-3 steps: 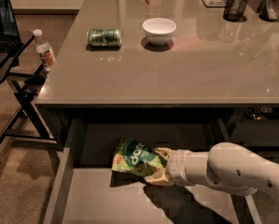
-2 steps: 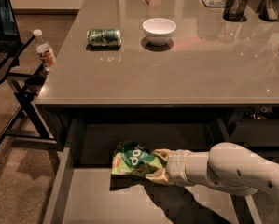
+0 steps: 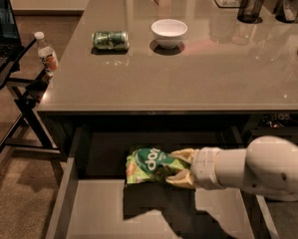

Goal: Pick green rice chip bag from top drawer and place on counter

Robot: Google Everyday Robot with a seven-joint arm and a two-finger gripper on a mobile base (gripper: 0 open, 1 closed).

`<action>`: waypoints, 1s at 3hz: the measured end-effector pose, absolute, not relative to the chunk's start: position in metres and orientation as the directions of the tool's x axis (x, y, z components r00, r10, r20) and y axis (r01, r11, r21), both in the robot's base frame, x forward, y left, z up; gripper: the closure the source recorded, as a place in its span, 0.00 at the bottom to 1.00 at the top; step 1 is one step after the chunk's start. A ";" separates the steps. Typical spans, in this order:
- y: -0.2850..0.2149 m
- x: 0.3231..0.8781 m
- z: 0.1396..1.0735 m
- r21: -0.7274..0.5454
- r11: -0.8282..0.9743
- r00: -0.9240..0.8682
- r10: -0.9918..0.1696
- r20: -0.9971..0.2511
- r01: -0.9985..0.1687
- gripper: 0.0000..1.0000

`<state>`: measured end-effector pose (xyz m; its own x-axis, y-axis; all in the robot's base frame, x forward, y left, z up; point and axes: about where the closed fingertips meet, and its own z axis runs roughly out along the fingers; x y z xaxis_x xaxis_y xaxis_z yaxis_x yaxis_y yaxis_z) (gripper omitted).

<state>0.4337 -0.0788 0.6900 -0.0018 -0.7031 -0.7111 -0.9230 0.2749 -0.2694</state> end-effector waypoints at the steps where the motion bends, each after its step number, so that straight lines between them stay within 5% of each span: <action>1: -0.110 0.445 0.761 -0.339 0.288 0.047 -0.697 -0.716 -0.895 1.00; 3: -0.161 0.474 0.893 -0.462 0.324 0.141 -0.675 -0.724 -0.825 1.00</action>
Offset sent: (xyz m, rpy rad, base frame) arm 0.0405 -0.1038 0.2298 0.0479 -0.2617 -0.0472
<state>0.4736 -0.1610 0.8927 0.1409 -0.6747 -0.7245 -0.8254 0.3240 -0.4623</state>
